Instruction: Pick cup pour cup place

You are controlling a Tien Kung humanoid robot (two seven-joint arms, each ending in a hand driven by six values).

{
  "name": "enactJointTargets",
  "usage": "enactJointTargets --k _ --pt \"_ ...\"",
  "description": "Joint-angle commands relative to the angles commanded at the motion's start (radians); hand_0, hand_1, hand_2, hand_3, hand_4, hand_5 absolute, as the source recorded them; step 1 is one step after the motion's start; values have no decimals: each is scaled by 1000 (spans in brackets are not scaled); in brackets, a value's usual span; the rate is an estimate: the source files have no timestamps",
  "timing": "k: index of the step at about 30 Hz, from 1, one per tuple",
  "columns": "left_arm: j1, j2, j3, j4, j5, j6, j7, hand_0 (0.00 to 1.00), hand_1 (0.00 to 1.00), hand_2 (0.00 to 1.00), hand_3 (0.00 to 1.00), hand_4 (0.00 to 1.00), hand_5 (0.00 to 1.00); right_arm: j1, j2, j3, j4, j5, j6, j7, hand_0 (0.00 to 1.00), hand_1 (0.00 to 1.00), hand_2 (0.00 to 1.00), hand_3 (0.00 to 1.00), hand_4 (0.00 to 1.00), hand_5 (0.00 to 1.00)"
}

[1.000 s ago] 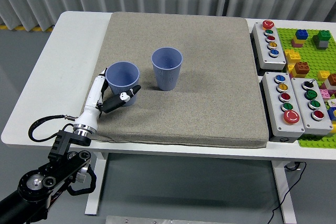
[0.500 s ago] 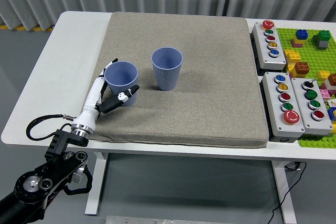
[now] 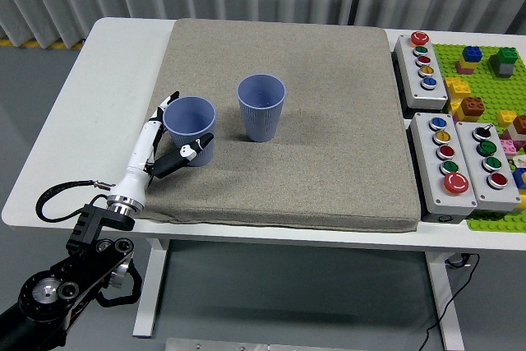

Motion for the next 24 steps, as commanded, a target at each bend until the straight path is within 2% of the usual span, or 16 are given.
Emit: enactJointTargets --k 7,8,12,16,19,20,21,24 --pt "30 13 -23 -50 11 -7 9 910 928 998 998 998 549 0 0 0 0 2 0 0 641 608 514 593 2 2" --pt "34 13 -30 -60 12 -7 10 919 941 998 998 998 585 0 0 1 0 1 0 0 642 608 514 593 2 2" --pt "38 14 -45 -75 10 -9 14 919 941 998 998 998 585 1 -1 1 0 2 0 0 642 608 514 593 2 2" --pt "43 24 -71 -115 2 -17 22 923 952 998 998 998 618 5 -1 0 0 5 -1 -1 640 607 513 592 2 2" --pt "45 25 -89 -137 -39 -21 20 923 952 998 998 998 618 6 -2 -2 0 9 -2 0 640 607 513 592 2 2" --pt "44 24 -101 -142 -63 -18 10 905 932 998 998 998 700 6 -1 -1 0 8 -2 0 641 607 513 592 2 2" --pt "42 22 -111 -145 -99 -19 2 905 932 998 998 998 700 7 -1 -1 0 7 -2 0 641 607 513 592 2 2" --pt "29 17 -144 -134 -202 -51 -24 905 932 998 998 998 700 6 -1 -2 -1 7 -2 -1 641 607 513 592 2 2"
